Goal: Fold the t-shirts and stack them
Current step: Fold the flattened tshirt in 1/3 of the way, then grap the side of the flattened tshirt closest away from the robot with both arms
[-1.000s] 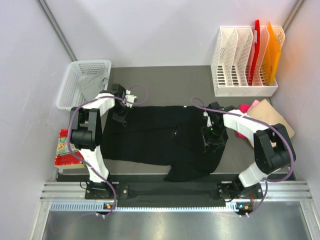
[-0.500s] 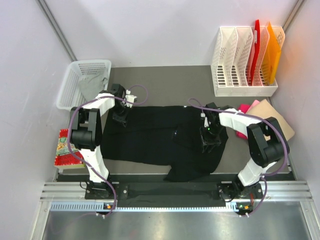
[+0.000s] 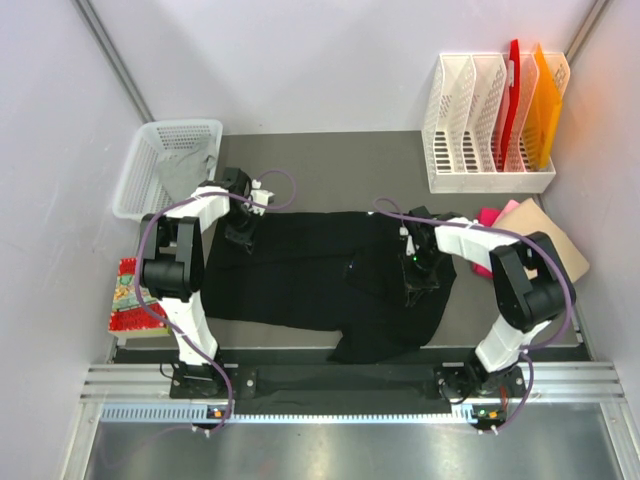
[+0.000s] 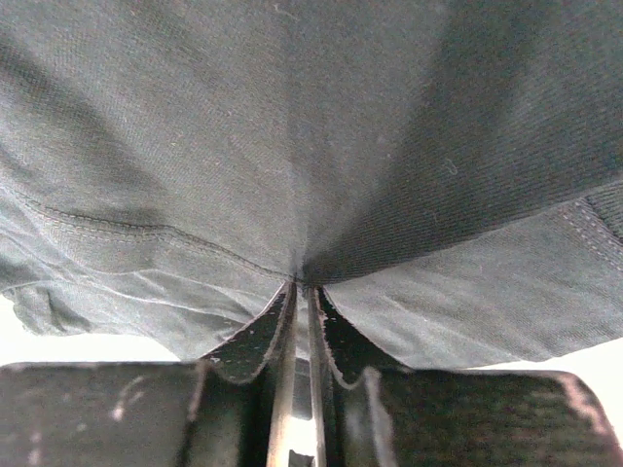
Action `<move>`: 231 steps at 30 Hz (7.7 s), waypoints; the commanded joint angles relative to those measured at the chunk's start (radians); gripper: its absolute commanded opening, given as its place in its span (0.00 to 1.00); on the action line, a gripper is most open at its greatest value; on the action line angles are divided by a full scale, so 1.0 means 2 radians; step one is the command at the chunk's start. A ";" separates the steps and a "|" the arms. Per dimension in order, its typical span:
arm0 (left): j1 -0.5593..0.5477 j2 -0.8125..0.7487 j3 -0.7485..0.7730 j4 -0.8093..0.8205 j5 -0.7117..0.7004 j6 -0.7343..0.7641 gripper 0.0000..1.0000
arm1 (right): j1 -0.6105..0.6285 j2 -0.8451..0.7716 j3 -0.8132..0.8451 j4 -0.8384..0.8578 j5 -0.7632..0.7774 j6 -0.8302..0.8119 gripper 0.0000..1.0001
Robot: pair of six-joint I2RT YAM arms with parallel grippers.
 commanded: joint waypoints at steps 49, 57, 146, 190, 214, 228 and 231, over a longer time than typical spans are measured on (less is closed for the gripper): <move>0.005 0.041 0.052 -0.002 -0.022 0.000 0.07 | -0.107 0.217 0.308 -0.017 0.137 -0.016 0.68; 0.005 0.111 0.107 0.006 -0.030 -0.011 0.07 | -0.107 0.324 0.462 -0.060 0.170 -0.023 0.68; 0.082 -0.189 -0.226 0.045 -0.058 0.026 0.30 | 0.229 -0.047 0.020 -0.054 0.109 -0.011 0.91; 0.133 -0.213 -0.204 -0.030 -0.089 0.018 0.54 | 0.179 -0.084 -0.031 -0.017 0.053 -0.007 0.87; 0.163 -0.130 -0.210 -0.022 -0.030 0.052 0.25 | 0.177 -0.044 -0.052 0.000 0.055 -0.001 0.79; 0.162 -0.166 -0.219 -0.028 -0.020 0.056 0.13 | 0.174 -0.037 0.026 -0.037 0.102 -0.022 0.81; 0.163 -0.169 -0.221 -0.028 -0.019 0.057 0.10 | 0.174 -0.031 0.007 -0.023 0.092 -0.017 0.79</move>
